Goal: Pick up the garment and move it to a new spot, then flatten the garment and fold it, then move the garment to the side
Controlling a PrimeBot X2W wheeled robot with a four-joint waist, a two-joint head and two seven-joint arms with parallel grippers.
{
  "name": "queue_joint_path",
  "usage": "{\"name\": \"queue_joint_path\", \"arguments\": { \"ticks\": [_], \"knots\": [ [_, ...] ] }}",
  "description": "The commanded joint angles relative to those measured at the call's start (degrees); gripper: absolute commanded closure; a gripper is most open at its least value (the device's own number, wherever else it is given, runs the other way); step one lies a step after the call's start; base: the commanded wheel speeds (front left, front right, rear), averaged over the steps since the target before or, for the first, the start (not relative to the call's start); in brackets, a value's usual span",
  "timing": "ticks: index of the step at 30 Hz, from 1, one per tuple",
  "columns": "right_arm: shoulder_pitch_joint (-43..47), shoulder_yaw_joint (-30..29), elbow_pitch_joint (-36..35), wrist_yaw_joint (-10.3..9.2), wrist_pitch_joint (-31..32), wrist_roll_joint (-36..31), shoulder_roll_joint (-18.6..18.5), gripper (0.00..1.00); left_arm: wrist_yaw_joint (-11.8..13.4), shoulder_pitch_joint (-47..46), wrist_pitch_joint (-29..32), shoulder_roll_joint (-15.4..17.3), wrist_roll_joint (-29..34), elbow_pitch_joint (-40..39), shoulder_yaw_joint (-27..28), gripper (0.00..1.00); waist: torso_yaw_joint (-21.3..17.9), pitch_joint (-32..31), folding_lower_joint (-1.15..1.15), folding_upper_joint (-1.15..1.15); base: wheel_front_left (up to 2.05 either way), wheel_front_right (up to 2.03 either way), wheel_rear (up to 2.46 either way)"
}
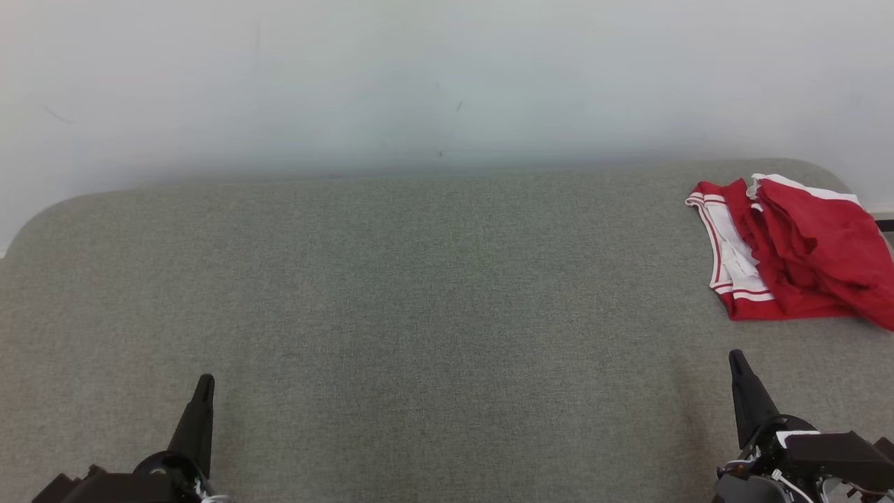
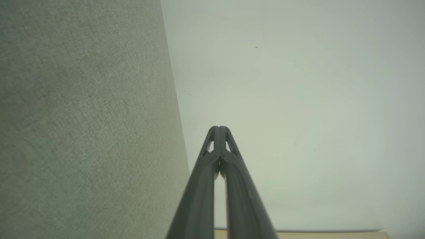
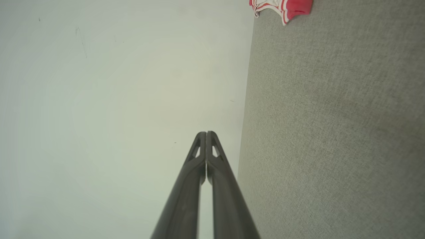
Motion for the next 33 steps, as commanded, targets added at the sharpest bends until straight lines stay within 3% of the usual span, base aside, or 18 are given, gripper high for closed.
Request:
{"name": "queue_joint_path", "arguments": {
  "ticks": [1, 33],
  "knots": [
    [-0.42, -0.17, 0.03, -0.12, 0.16, 0.13, 0.17, 1.0, -0.16, -0.6, 0.2, -0.06, -0.23, 0.11, 0.18, 1.0, 0.0, 0.0, 0.0, 0.0, 0.0, 0.0, 0.0],
    [-0.46, -0.59, 0.04, -0.12, 0.52, -0.42, 0.46, 1.0, -0.15, -0.59, 0.19, -0.05, -0.24, 0.1, 0.16, 1.0, 0.0, 0.0, 0.0, 0.0, 0.0, 0.0, 0.0]
  ]
}}
